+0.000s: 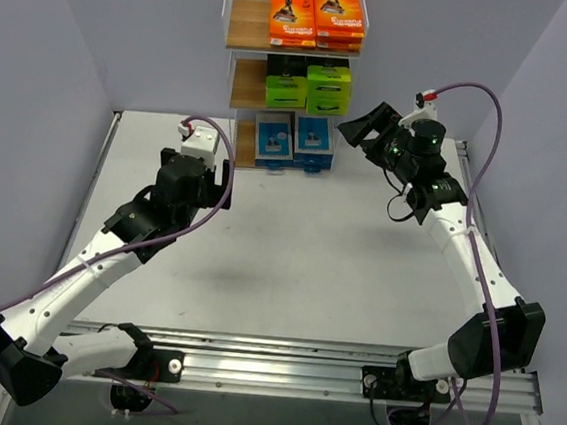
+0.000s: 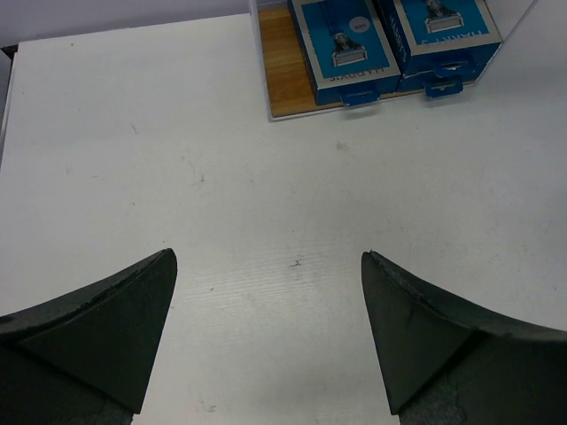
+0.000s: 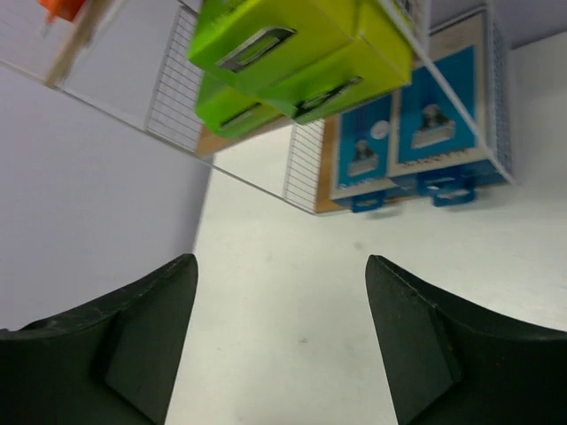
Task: Place and organize the shaving razors onto the shelf
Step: Place the shaving razor onto shelf
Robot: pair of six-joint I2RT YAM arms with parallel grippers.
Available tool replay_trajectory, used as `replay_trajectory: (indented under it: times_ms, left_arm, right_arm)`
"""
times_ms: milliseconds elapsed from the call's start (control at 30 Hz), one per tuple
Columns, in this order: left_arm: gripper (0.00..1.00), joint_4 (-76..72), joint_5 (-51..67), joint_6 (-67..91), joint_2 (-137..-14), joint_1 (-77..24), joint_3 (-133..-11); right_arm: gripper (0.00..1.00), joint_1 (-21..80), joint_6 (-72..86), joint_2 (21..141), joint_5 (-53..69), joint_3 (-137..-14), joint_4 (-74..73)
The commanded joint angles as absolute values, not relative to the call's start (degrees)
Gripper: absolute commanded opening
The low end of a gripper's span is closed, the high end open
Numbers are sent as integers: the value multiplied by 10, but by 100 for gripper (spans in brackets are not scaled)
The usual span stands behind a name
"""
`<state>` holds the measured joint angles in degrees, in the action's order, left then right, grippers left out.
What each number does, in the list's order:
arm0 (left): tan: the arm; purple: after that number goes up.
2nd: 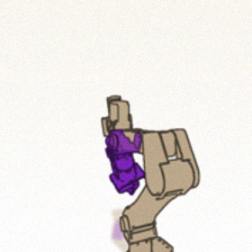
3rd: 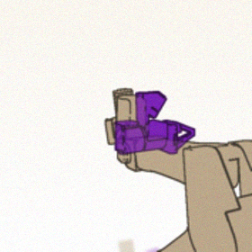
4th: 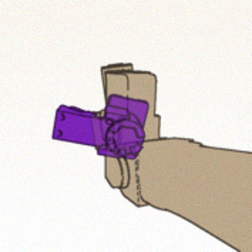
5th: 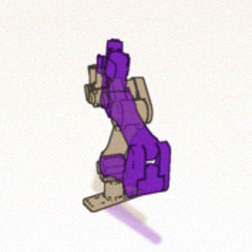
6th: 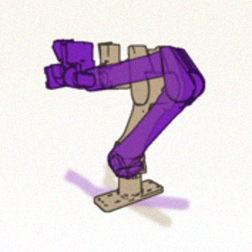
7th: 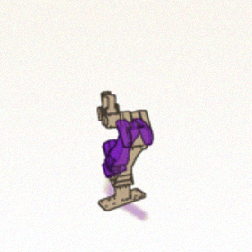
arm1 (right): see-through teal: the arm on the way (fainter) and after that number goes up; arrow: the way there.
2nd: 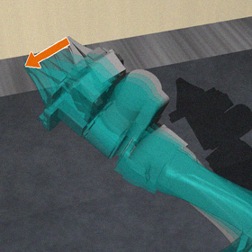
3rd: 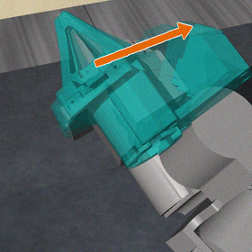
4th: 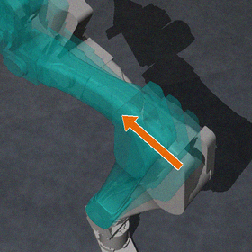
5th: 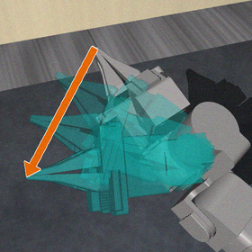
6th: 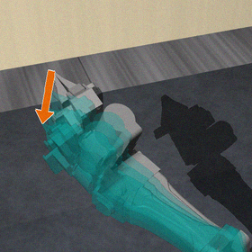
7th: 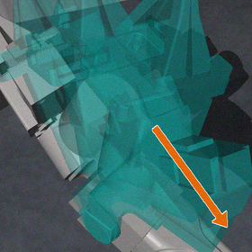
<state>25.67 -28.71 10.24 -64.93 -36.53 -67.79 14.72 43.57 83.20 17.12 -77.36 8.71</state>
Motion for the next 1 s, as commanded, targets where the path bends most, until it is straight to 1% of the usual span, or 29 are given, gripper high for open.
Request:
replay_trajectory:
  times_ms: [0, 67, 200, 400, 467, 500, 733, 867, 967]
  left_arm:
    - [94, 289, -297, 130, -597, -364, -654]
    - [94, 283, -302, 137, -573, -364, -616]
    - [94, 269, -302, 139, -505, -364, -565]
    - [94, 236, -329, 129, -447, -365, -499]
    - [94, 234, -329, 126, -446, -365, -501]
    - [94, 236, -332, 126, -448, -365, -505]
    - [94, 248, -361, 113, -445, -364, -508]
    - [94, 251, -358, 108, -453, -362, -512]
    - [94, 253, -359, 108, -460, -356, -517]
  right_arm:
    - [80, 135, 296, 778, 129, -738, 3]
    - [100, 128, 281, 749, 109, -702, -15]
    - [100, 117, 259, 711, 91, -655, -18]
    - [100, 112, 200, 670, 39, -626, -44]
    - [100, 128, 197, 645, 5, -618, -39]
    - [100, 139, 197, 637, -45, -613, -36]
    - [100, 173, 183, 570, -147, -551, -12]
    - [100, 200, 177, 555, -198, -537, -12]
    - [100, 207, 177, 559, -199, -533, -15]
